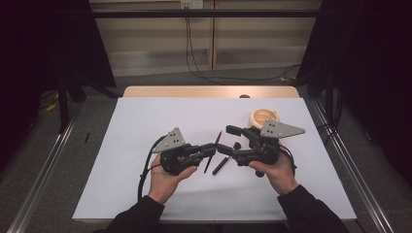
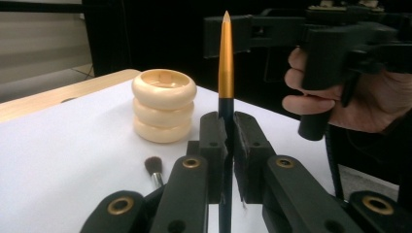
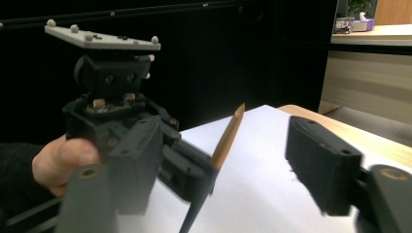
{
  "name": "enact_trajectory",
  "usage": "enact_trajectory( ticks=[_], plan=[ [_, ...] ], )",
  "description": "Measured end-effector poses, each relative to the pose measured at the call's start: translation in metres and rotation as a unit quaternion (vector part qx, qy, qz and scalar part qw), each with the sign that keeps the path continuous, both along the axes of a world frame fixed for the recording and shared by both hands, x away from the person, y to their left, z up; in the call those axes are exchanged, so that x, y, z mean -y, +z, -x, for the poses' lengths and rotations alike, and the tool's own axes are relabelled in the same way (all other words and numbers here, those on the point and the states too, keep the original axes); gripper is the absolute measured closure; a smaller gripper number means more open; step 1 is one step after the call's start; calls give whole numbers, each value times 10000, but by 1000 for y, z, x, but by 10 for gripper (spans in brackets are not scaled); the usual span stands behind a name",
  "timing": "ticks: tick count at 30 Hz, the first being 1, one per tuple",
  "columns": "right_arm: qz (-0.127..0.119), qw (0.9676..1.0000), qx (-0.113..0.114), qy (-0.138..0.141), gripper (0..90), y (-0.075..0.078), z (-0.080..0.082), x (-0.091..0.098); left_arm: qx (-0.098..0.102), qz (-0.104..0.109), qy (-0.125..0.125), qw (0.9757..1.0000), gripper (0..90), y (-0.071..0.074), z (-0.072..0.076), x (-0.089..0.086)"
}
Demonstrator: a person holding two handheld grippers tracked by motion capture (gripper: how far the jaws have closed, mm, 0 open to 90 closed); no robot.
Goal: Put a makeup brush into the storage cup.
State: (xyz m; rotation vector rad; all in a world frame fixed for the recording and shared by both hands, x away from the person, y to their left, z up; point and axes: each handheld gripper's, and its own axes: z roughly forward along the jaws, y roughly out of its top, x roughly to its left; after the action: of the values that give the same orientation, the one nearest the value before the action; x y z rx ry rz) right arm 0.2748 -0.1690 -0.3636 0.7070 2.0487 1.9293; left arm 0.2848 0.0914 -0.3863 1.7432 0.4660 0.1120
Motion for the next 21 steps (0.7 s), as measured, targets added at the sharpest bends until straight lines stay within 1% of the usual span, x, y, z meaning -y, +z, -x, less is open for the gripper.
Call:
enact_trajectory(
  ticks=[1, 3, 4, 6, 9, 11, 15, 16, 17, 19, 21],
  plan=[
    [-40, 10000, -29, 41, 363, 1, -2, -1, -10, 19, 8, 10000, 835, 0, 0, 0],
    [-76, 9999, -62, 83, 395, 0, -4, -4, -2, -21, -13, 10000, 835, -1, 1, 0],
    [-41, 9999, -83, 96, 403, -1, -4, -5, -16, -6, -3, 10000, 835, -1, 1, 0],
    [-46, 9998, -130, 159, 438, -3, -5, -6, -6, 17, 17, 10000, 835, -2, 1, 1],
    [-52, 9997, -153, 190, 475, -4, -5, -7, -26, 38, -36, 10000, 835, -3, 2, 2],
    [-61, 9997, -159, 165, 500, -5, -5, -5, -8, -21, -37, 10000, 835, -3, 2, 2],
    [-95, 9996, -179, 197, 554, -5, -4, -4, -6, -24, -36, 10000, 835, -3, 2, 2],
    [-67, 9996, -172, 205, 561, -6, -5, -4, -6, -10, -60, 10000, 835, -4, 2, 3],
    [-60, 9995, -203, 219, 571, -6, -5, -4, 17, -48, -69, 10000, 835, -3, 2, 3],
    [-64, 9994, -224, 252, 620, -7, -5, -5, -25, -31, -63, 10000, 835, -4, 2, 4],
    [-60, 9994, -236, 249, 636, -8, -6, -5, -24, -23, -62, 10000, 835, -4, 2, 4]
  ],
)
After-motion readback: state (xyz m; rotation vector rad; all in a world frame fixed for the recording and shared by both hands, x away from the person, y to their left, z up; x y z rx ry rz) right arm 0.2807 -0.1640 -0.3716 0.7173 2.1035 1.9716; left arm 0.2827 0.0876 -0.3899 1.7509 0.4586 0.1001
